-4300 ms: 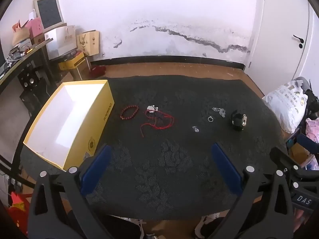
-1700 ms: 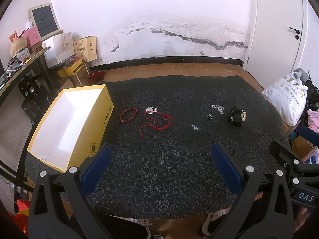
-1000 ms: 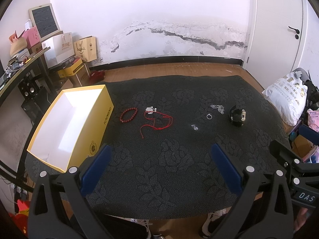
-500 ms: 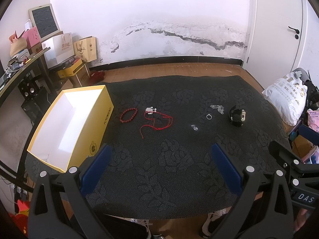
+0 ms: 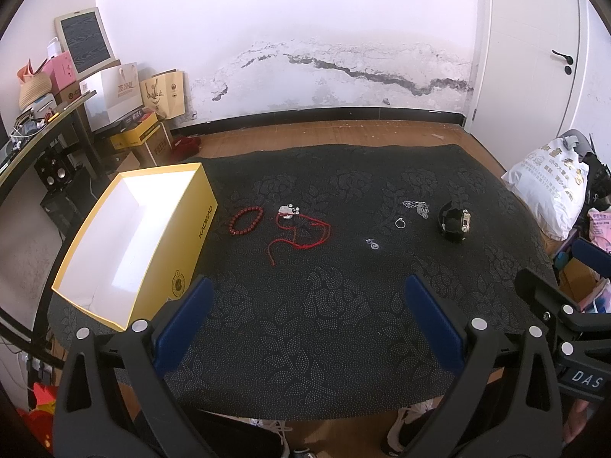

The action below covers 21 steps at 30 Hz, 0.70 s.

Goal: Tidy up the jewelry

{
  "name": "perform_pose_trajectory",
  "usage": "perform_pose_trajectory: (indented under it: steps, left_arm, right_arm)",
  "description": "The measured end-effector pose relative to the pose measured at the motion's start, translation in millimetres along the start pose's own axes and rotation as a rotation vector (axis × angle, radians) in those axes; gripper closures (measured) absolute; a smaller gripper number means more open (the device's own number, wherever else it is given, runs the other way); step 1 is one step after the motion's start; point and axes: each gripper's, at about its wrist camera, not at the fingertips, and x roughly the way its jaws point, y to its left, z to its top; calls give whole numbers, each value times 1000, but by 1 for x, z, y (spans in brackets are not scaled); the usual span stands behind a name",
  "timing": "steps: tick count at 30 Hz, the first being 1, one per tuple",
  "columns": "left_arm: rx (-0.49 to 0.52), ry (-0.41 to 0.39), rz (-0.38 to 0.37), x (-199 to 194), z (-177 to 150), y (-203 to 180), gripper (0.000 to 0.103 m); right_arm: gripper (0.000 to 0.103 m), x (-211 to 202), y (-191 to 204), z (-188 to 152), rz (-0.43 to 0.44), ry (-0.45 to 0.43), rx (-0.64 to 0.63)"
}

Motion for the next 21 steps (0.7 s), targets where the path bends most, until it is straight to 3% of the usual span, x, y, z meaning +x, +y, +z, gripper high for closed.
perform_pose_trajectory:
  steps: [21]
  left_arm:
    - [-1, 1, 0, 0, -1, -1, 5]
  right_arm:
    - [6, 0, 2, 1, 3, 1, 0]
